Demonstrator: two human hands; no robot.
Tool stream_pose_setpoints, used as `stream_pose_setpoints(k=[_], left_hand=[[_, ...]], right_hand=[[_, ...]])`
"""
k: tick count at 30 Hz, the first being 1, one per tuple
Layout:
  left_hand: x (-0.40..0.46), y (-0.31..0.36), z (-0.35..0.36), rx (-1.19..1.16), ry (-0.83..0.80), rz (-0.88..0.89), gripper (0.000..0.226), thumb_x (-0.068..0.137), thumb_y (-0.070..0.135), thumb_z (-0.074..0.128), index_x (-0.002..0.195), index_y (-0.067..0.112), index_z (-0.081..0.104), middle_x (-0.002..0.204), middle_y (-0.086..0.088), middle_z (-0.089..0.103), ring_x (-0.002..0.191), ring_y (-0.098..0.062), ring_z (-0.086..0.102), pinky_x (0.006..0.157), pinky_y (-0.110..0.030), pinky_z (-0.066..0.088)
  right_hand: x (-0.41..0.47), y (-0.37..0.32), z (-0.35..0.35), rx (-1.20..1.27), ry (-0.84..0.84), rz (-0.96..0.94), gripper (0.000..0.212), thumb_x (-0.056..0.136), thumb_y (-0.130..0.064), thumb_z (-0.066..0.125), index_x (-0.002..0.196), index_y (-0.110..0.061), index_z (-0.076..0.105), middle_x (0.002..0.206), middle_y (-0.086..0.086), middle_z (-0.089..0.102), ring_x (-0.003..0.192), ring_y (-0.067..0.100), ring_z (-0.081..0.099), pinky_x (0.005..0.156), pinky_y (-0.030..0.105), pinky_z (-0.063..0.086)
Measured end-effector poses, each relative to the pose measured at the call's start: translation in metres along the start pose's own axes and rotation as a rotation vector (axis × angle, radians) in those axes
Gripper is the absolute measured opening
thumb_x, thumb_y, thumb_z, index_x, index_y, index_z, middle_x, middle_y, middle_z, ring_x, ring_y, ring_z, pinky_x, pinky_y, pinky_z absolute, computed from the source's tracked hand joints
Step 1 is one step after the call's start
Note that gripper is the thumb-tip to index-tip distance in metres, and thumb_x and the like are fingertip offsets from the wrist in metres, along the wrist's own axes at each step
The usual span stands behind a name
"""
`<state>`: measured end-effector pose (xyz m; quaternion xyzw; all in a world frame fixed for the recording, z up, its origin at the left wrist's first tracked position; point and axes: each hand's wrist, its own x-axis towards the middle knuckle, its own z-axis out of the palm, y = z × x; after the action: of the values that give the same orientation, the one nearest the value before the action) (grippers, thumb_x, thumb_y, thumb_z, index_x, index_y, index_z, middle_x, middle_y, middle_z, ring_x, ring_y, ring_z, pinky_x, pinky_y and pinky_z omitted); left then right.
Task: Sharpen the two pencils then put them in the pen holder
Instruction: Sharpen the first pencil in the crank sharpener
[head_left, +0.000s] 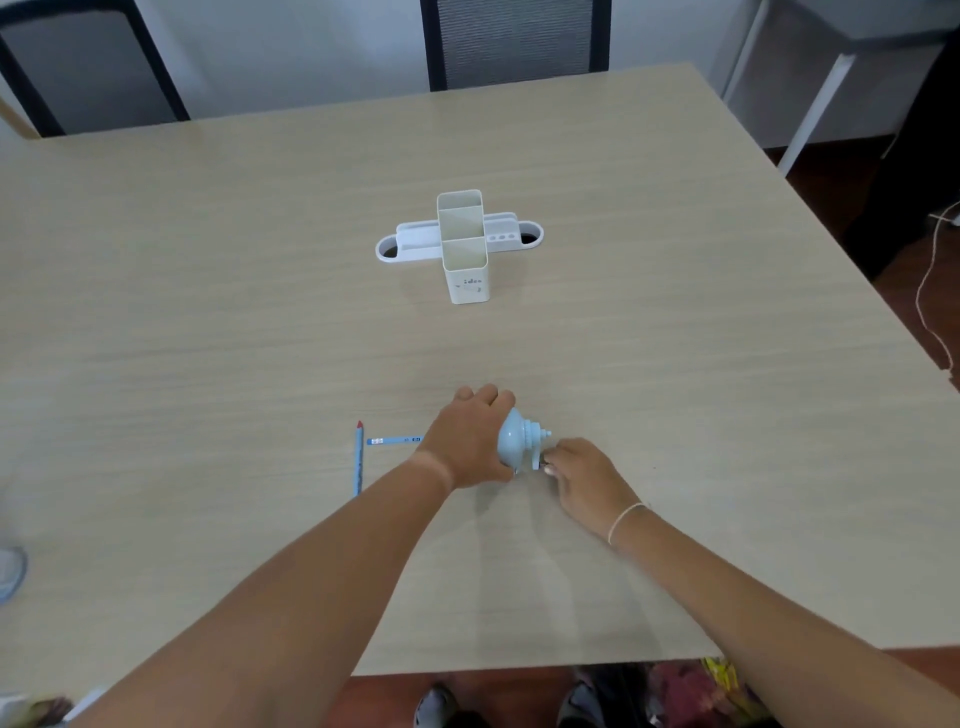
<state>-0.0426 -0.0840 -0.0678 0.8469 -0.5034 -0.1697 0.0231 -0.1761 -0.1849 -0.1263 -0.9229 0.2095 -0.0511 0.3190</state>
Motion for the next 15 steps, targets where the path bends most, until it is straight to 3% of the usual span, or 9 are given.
stream_pose_setpoints(k=[3,7,11,15], left_hand=[[-0.002,0.000,0.000,0.017,-0.004,-0.001,0.064,0.065,0.035,0.075,0.118,0.014,0.045,0.114,-0.003,0.050,0.102,-0.027,0.044,0.085,-0.038,0.050],[-0.002,-0.001,0.000,0.008,0.005,-0.001,0.063,0.065,0.036,0.076,0.116,0.014,0.046,0.113,-0.003,0.051,0.101,-0.027,0.044,0.085,-0.038,0.049],[-0.002,-0.001,-0.001,0.000,0.005,-0.001,0.064,0.065,0.036,0.076,0.116,0.013,0.046,0.113,-0.004,0.051,0.101,-0.028,0.045,0.086,-0.039,0.049],[-0.002,0.001,-0.001,0.010,0.007,0.011,0.062,0.067,0.037,0.075,0.116,0.012,0.046,0.113,-0.003,0.051,0.101,-0.028,0.045,0.085,-0.037,0.048]], right_hand=[[-0.021,-0.008,-0.010,0.028,0.071,-0.105,0.032,0.080,-0.013,0.038,0.069,0.003,0.064,0.060,0.016,0.055,0.064,0.027,0.053,0.059,0.016,0.024],[-0.010,-0.015,-0.030,0.022,0.212,-0.230,0.031,0.079,-0.011,0.037,0.078,0.001,0.064,0.065,0.017,0.059,0.071,0.016,0.039,0.064,0.022,0.033],[0.023,-0.019,-0.045,0.010,0.249,-0.238,0.031,0.079,-0.011,0.037,0.080,0.003,0.065,0.067,0.021,0.062,0.072,0.022,0.049,0.066,0.025,0.034],[0.055,-0.013,-0.041,0.030,0.169,-0.047,0.021,0.086,0.000,0.046,0.090,0.005,0.066,0.083,0.027,0.063,0.086,0.036,0.057,0.071,0.026,0.034]])
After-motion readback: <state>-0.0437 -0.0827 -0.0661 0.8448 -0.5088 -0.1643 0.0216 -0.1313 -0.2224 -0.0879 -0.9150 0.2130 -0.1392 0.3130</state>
